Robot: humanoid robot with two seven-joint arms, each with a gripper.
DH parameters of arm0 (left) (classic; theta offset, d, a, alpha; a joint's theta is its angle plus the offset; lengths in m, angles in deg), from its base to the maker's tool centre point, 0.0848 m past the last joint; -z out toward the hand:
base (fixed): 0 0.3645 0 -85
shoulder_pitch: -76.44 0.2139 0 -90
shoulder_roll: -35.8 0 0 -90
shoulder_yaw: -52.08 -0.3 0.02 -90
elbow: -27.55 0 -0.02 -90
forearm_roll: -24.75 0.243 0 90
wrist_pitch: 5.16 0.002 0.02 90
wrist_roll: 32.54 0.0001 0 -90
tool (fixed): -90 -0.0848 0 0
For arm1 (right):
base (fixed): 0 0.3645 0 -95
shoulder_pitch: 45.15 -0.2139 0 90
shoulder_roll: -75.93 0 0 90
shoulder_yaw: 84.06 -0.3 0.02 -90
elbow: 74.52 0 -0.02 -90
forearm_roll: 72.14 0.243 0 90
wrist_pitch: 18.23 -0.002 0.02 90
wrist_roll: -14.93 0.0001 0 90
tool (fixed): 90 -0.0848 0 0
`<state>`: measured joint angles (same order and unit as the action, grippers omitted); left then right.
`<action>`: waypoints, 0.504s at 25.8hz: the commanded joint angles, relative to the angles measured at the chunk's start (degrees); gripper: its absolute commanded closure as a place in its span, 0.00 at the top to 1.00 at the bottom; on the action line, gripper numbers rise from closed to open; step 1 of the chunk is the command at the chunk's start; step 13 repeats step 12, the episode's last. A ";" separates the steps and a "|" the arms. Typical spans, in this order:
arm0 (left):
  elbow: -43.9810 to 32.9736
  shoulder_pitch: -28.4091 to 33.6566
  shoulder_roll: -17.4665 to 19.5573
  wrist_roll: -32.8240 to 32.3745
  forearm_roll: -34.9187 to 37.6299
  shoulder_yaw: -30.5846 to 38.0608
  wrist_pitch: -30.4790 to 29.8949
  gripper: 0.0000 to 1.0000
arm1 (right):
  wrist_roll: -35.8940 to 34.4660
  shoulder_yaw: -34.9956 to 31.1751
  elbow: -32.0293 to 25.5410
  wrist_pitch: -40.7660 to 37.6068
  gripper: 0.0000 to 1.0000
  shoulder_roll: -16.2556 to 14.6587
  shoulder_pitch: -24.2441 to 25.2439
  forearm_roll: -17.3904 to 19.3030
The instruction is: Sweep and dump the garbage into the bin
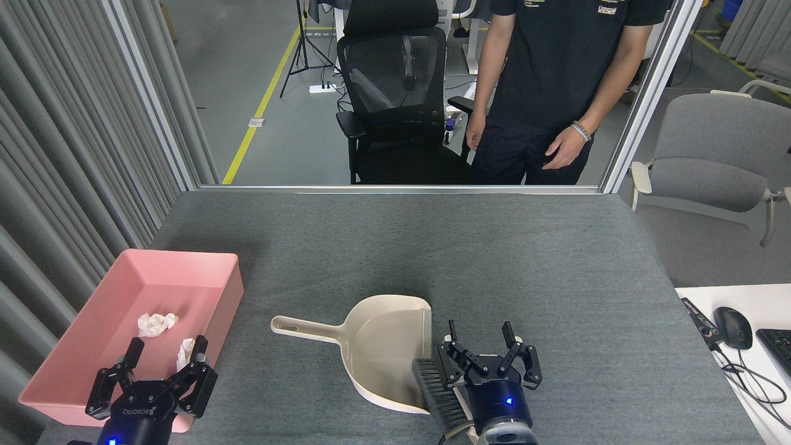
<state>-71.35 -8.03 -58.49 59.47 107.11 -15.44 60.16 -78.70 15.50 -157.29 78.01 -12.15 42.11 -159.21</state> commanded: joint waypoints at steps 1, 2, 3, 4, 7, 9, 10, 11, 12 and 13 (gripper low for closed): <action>0.03 0.09 -0.02 -0.08 -0.01 -1.91 -0.11 0.98 | -0.06 0.11 -0.02 0.35 0.98 -0.52 0.27 0.24; -0.06 0.09 -0.02 -0.08 -0.01 -1.91 -0.11 0.98 | -0.06 0.11 0.07 -0.09 0.98 -0.52 0.27 0.41; -0.06 0.09 -0.02 -0.08 -0.01 -1.83 -0.11 0.98 | -0.06 0.19 0.07 -0.70 0.98 -0.43 0.36 0.41; -0.06 0.09 -0.02 -0.08 -0.01 -1.83 -0.19 0.98 | -0.06 0.19 0.07 -0.88 0.98 -0.43 0.36 0.33; -0.06 0.09 -0.02 -0.17 -0.10 -2.27 -0.19 0.98 | -0.06 0.19 0.07 -0.79 0.98 -0.34 0.19 0.33; -0.06 0.18 0.07 -0.17 -0.10 -2.62 -0.19 0.98 | -0.06 0.19 0.07 -0.88 0.98 -0.17 0.10 0.41; -0.06 0.18 -0.02 -0.17 -0.01 -2.62 -0.11 0.98 | -0.06 0.19 0.07 -0.79 0.98 0.01 0.01 0.41; -0.06 0.18 0.07 -0.17 -0.01 -2.62 -0.19 0.98 | -0.06 0.19 0.07 -0.79 0.98 0.01 0.01 0.41; -0.06 0.18 -0.02 -0.17 -0.10 -2.62 -0.19 0.98 | -0.06 0.19 0.07 -0.70 0.98 0.10 -0.08 0.15; -0.06 0.18 -0.02 -0.17 -0.10 -2.62 -0.19 0.98 | -0.06 0.19 0.07 -0.70 0.98 0.10 -0.08 0.15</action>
